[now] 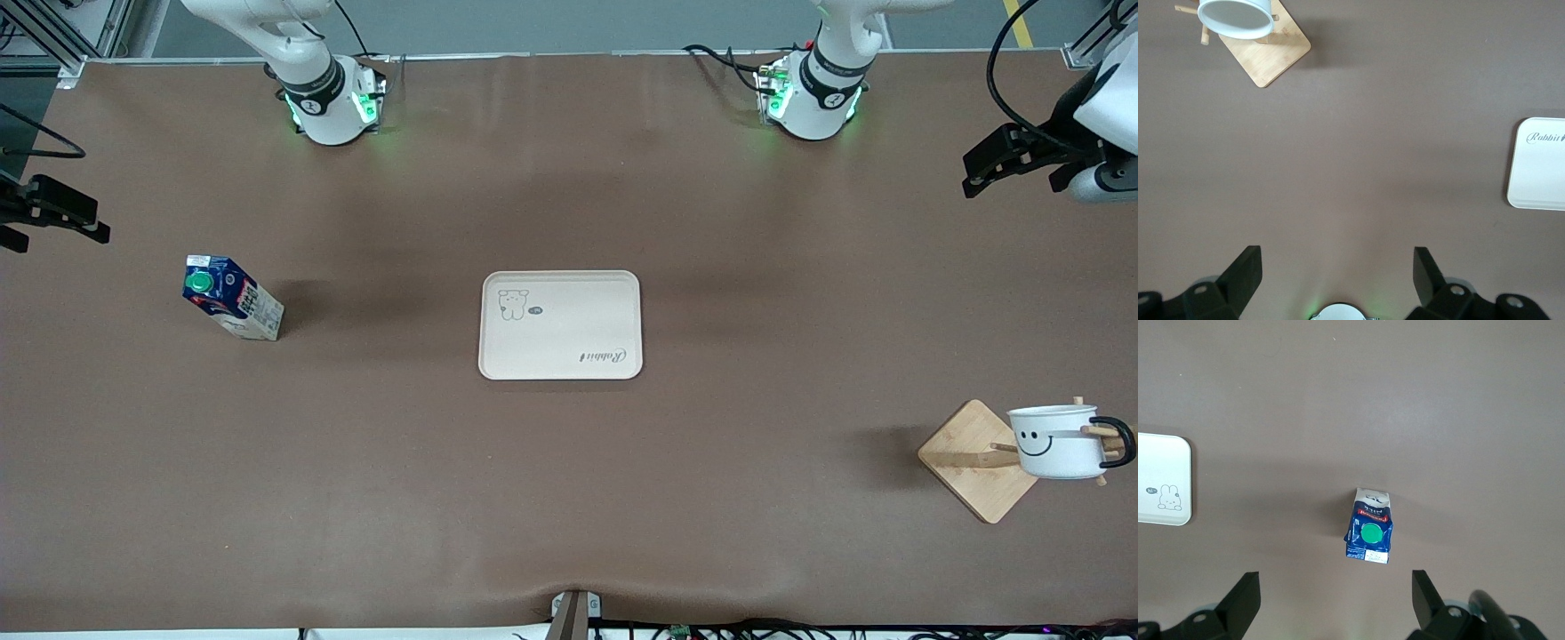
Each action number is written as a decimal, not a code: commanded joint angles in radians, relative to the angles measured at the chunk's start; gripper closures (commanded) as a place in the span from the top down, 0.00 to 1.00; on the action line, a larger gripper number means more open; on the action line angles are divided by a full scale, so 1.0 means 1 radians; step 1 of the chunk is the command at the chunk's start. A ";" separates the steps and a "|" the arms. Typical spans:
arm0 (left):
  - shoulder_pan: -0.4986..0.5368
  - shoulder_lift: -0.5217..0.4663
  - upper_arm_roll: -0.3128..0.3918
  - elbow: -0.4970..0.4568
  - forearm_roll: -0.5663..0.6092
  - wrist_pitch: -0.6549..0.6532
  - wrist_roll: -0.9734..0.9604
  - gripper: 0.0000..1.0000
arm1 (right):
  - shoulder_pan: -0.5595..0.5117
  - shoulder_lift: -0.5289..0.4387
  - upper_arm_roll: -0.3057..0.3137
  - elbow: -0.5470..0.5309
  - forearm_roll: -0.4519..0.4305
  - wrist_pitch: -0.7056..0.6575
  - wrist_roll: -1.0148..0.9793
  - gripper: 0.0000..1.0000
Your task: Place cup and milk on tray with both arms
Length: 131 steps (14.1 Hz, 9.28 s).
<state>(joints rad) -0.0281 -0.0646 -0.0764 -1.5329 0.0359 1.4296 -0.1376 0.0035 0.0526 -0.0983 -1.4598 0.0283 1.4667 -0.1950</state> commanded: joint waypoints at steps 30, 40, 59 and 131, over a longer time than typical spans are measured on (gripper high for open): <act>0.212 0.127 0.017 -0.372 0.009 0.863 -0.007 1.00 | 0.007 0.115 0.014 0.026 0.012 -0.028 -0.012 1.00; 0.226 0.284 0.015 -0.395 0.007 1.190 -0.068 0.97 | -0.056 0.194 0.005 -0.177 -0.007 0.065 0.057 1.00; 0.209 0.345 0.007 -0.369 0.009 1.263 -0.066 0.01 | -0.039 0.050 0.011 -0.605 -0.120 0.409 0.246 1.00; -0.289 0.546 -0.326 -0.093 -0.103 0.623 -0.947 0.00 | 0.707 0.599 0.008 0.145 0.163 0.234 0.901 1.00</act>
<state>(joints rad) -0.2987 0.4466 -0.4044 -1.6600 -0.0366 2.0769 -1.0657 0.7217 0.6374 -0.0936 -1.3471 0.2035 1.7084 0.7147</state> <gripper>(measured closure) 0.903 0.093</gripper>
